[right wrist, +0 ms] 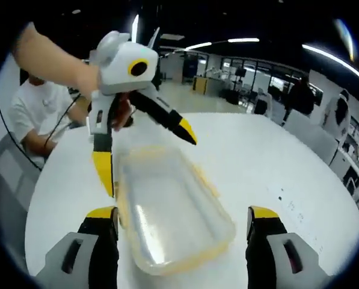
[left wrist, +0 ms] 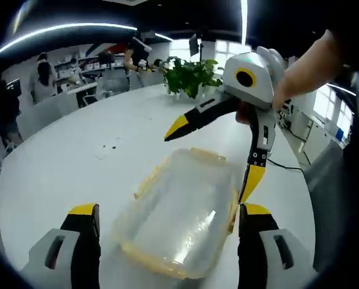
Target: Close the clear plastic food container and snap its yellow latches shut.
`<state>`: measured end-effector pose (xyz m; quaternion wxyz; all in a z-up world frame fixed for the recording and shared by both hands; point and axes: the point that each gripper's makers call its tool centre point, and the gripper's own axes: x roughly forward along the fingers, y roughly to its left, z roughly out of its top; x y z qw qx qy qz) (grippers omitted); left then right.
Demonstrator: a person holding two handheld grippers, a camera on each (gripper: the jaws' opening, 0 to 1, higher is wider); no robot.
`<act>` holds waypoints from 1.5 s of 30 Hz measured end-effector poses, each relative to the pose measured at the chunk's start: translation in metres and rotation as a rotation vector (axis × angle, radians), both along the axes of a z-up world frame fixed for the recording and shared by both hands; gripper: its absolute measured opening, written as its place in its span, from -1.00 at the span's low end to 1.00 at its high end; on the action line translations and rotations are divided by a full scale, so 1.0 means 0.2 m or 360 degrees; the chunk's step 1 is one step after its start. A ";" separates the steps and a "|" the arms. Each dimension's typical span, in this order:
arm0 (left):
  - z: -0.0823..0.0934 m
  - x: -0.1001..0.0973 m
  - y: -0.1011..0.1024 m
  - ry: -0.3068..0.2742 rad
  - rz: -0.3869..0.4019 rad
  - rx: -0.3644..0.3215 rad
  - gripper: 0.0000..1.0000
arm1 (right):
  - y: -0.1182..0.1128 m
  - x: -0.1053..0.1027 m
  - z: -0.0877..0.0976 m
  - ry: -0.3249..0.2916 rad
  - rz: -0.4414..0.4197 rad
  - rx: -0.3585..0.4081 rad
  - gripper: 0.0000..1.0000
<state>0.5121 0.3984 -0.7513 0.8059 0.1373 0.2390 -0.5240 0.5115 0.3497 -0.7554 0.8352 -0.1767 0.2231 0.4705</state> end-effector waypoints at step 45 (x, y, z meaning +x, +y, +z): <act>0.08 -0.15 0.19 -0.0036 0.0552 -0.0338 0.72 | -0.20 -0.20 0.09 0.0048 -0.0500 0.0310 0.73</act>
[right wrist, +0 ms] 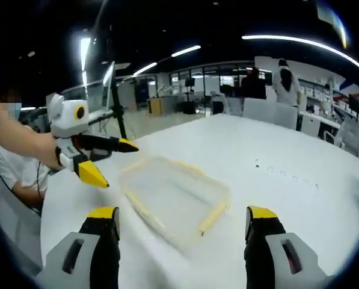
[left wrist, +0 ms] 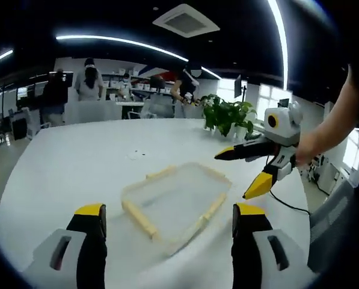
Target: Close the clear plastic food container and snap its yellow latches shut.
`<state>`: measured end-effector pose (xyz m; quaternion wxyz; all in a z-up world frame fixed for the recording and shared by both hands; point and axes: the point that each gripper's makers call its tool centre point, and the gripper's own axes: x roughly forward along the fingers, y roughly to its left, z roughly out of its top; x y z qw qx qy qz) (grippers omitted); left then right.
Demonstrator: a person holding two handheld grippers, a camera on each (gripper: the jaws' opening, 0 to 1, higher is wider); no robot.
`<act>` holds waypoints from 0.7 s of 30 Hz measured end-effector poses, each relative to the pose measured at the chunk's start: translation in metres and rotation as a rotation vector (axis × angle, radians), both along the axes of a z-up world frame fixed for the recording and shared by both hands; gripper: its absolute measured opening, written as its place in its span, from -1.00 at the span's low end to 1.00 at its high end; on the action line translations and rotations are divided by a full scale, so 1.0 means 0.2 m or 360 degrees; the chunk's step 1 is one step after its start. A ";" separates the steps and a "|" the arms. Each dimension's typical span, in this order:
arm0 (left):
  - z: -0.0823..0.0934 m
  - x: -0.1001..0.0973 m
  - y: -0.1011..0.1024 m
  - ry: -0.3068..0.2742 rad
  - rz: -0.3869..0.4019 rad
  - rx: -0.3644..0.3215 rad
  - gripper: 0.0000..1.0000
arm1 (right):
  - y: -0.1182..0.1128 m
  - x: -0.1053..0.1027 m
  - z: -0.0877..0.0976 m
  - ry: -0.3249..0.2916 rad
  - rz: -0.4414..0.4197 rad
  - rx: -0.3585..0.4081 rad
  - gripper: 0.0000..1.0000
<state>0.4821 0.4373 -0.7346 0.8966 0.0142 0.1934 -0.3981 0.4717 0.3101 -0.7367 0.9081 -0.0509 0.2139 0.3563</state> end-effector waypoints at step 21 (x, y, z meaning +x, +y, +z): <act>0.09 -0.18 0.06 -0.0004 0.0052 -0.0007 0.60 | -0.16 -0.17 0.10 -0.0012 -0.0128 0.0049 0.69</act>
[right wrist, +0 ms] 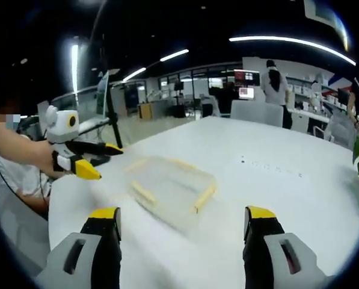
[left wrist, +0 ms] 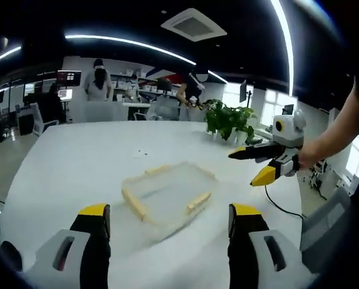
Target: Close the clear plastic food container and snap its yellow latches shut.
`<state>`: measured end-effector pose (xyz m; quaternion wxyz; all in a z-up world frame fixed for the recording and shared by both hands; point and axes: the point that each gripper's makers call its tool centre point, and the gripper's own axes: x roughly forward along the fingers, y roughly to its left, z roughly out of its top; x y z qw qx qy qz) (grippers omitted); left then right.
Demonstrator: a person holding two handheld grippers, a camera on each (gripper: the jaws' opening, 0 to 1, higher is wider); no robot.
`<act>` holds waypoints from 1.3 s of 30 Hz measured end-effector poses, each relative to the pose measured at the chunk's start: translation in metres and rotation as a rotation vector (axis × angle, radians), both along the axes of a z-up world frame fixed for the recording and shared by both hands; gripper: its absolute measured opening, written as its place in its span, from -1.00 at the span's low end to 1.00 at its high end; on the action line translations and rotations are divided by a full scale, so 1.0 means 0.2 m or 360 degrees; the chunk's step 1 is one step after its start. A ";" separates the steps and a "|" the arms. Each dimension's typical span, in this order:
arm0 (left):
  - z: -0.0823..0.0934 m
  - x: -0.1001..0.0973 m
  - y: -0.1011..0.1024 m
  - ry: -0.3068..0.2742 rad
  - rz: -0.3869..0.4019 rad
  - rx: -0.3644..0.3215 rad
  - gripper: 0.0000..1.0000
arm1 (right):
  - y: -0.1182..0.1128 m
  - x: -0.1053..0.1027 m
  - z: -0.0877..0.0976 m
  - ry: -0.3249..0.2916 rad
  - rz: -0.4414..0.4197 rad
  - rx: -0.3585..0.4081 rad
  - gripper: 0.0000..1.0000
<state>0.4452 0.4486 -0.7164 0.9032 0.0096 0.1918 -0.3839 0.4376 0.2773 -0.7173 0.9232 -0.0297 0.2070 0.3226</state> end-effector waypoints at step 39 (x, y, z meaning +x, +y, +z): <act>0.05 -0.34 0.20 0.0069 0.0159 -0.0116 0.47 | -0.25 -0.50 0.14 -0.0041 -0.0147 0.0143 0.61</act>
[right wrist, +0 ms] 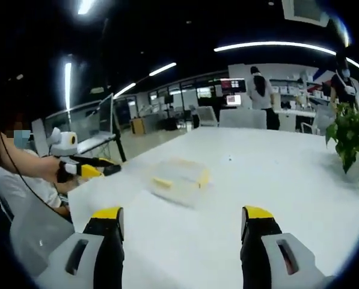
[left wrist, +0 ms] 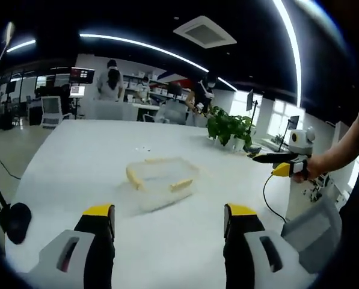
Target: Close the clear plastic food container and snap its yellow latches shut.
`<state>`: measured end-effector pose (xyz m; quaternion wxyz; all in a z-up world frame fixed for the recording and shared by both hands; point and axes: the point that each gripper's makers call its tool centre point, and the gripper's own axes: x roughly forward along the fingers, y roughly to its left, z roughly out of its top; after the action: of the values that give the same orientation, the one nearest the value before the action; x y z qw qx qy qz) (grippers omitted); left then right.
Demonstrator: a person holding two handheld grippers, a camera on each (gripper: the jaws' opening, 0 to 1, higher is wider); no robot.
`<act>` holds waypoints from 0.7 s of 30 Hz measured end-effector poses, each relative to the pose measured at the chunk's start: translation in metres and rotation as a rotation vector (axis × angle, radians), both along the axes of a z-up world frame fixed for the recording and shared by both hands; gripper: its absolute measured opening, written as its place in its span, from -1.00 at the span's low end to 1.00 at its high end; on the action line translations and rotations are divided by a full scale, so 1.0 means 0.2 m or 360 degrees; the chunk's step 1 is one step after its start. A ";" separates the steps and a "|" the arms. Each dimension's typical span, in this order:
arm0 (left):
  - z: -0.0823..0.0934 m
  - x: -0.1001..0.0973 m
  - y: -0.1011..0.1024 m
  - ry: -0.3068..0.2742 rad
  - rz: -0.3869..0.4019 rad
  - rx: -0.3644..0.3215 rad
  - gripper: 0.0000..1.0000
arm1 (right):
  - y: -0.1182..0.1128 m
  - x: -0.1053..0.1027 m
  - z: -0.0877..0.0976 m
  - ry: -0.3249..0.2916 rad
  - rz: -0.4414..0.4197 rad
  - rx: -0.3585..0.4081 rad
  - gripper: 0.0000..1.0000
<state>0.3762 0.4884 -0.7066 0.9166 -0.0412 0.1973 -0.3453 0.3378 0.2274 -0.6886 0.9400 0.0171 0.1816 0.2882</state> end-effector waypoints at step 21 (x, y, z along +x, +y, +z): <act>-0.04 -0.19 0.07 0.0090 0.0084 -0.0045 0.42 | -0.10 -0.18 0.01 0.0043 -0.0106 0.0082 0.61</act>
<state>0.3386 0.5021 -0.7142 0.9188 -0.0691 0.2171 -0.3223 0.3012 0.2080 -0.6873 0.9458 0.0512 0.1861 0.2610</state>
